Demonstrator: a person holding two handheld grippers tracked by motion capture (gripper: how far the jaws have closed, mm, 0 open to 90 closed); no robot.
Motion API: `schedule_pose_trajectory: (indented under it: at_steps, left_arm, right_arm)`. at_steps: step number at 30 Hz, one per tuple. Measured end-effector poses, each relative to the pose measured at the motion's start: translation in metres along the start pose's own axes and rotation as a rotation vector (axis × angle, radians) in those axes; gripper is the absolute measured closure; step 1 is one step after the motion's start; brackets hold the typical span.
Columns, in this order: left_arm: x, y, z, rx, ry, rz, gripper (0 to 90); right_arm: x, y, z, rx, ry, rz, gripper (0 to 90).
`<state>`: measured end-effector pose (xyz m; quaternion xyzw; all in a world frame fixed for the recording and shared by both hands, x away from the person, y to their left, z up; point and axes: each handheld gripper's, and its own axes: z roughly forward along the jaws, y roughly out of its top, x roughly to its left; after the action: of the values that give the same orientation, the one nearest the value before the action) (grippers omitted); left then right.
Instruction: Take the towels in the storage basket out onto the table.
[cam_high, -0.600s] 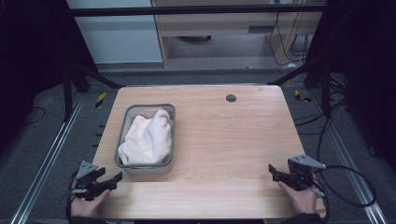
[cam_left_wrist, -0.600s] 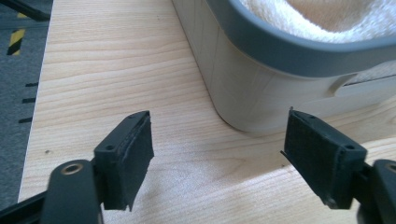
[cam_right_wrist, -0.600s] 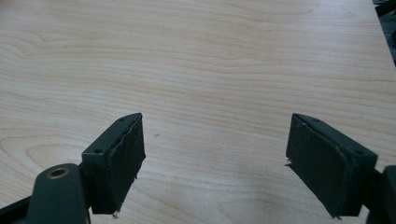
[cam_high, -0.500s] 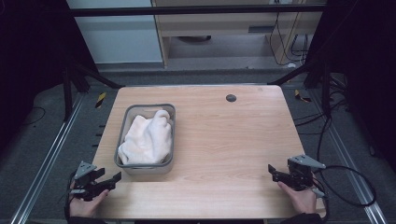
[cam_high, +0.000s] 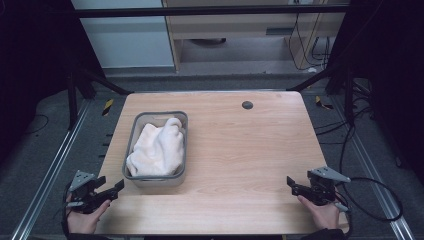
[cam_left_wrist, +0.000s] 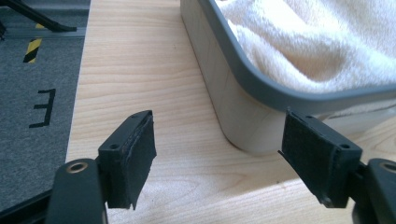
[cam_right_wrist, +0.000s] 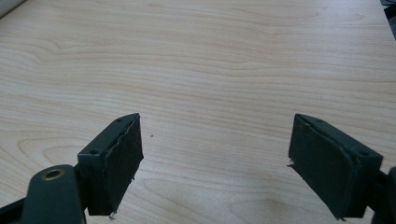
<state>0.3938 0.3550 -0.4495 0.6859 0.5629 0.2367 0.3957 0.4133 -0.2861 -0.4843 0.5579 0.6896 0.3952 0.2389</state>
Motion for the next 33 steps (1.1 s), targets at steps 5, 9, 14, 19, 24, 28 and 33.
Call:
schedule_pose_trajectory:
  at_steps: [5, 9, 14, 19, 24, 28, 33]
  left_arm:
    - [0.001, 0.009, -0.006, -0.023, 0.007, 0.000, 24.1]
    - [-0.001, 0.018, -0.014, -0.050, -0.005, 0.001, 23.7]
    - [-0.005, 0.026, -0.023, -0.067, -0.021, 0.010, 23.6]
    - [-0.009, 0.034, -0.031, -0.085, -0.030, 0.022, 23.6]
    - [-0.010, 0.040, -0.035, -0.096, -0.036, 0.025, 23.9]
    - [-0.013, 0.045, -0.035, -0.095, -0.046, 0.030, 24.6]
    - [-0.020, 0.054, -0.032, -0.094, -0.067, 0.056, 25.4]
  right_arm:
    - [0.001, -0.001, 0.001, 0.007, 0.001, -0.014, 17.3]
    - [0.001, -0.001, 0.000, 0.003, 0.000, -0.013, 17.4]
    - [0.002, -0.001, 0.000, 0.004, 0.002, -0.014, 17.4]
    - [0.004, 0.000, 0.000, 0.002, -0.002, -0.026, 17.6]
    - [0.010, 0.001, 0.001, 0.002, 0.010, -0.040, 18.4]
    - [0.013, 0.001, 0.003, 0.005, 0.013, -0.057, 18.7]
    - [0.014, 0.001, 0.003, 0.010, 0.007, -0.061, 18.7]
